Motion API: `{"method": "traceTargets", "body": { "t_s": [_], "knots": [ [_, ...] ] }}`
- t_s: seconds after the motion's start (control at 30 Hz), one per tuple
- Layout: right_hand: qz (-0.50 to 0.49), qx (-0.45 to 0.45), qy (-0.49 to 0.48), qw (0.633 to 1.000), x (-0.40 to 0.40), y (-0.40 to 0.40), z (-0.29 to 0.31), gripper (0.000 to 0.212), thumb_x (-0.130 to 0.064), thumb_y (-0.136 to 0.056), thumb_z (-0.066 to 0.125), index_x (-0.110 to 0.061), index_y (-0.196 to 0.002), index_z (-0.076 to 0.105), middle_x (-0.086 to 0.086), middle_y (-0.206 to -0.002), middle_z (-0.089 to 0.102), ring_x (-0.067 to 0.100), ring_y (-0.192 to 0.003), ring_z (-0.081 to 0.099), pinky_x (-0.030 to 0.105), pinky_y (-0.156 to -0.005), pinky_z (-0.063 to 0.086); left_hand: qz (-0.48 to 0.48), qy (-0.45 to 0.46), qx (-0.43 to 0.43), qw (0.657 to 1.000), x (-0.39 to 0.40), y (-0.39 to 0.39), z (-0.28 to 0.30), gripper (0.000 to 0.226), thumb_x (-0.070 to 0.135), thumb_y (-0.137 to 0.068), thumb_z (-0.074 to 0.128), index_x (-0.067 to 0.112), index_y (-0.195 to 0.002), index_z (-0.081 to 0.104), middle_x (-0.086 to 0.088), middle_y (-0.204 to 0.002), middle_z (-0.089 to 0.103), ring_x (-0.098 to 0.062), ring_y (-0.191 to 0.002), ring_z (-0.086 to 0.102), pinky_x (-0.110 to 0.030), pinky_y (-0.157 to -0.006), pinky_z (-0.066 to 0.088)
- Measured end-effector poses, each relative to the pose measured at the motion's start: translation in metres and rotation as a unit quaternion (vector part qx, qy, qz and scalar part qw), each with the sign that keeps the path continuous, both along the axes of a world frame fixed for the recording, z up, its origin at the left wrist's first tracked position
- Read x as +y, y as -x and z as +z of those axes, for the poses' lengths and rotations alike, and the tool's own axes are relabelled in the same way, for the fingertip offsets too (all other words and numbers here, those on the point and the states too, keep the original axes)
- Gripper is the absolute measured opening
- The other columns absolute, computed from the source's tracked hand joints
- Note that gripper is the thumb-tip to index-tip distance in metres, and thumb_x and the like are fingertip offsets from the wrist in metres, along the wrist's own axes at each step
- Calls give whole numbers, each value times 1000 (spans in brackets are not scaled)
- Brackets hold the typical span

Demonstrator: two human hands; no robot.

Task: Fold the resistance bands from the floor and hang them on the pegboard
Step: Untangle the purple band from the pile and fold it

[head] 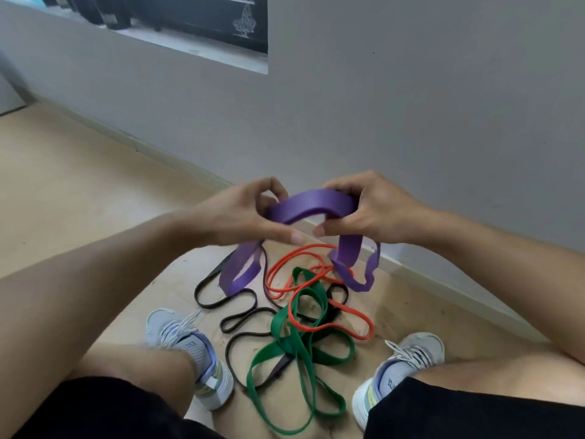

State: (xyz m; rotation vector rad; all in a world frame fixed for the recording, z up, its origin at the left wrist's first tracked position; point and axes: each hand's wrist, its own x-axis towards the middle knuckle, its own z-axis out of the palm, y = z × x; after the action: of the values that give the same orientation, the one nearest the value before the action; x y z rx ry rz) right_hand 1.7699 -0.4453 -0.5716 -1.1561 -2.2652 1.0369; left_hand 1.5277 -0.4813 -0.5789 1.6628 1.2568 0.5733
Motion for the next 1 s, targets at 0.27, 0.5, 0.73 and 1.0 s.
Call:
{"method": "traceTargets", "body": {
  "t_s": [0.27,0.5,0.73,1.0],
  "knots": [
    [30,-33,64,997,-1,-5,0,40,-16,-75,91,-23,-101,62,-2,-92,80,16,-82,77,37,-82,60,44,-181,83,979,0,-23,16,44,44,-68,89,10,-82,67,-9,-63,60,-7,-51,47,-18,-52,35],
    [3,-97,46,994,-3,-2,-29,25,-35,-82,85,-20,-94,70,-4,-91,75,14,-89,72,42,-92,60,104,-131,-172,971,-5,-25,25,30,34,-68,90,20,-80,66,0,-68,64,-16,-67,60,-38,-74,55],
    [-65,-92,24,993,8,-9,-18,36,-34,-82,85,-9,-95,64,5,-80,66,14,-71,65,35,-75,60,137,-110,-169,970,0,-4,25,32,38,-71,82,16,-89,66,7,-73,65,-13,-72,64,-45,-96,58],
    [-101,116,-54,987,3,-9,28,23,-37,-74,89,-29,-84,69,-14,-63,55,4,-59,49,13,-60,41,128,-128,-64,981,5,1,14,56,54,-59,91,14,-89,67,-19,-81,66,-25,-73,61,-38,-74,48]
  ]
}}
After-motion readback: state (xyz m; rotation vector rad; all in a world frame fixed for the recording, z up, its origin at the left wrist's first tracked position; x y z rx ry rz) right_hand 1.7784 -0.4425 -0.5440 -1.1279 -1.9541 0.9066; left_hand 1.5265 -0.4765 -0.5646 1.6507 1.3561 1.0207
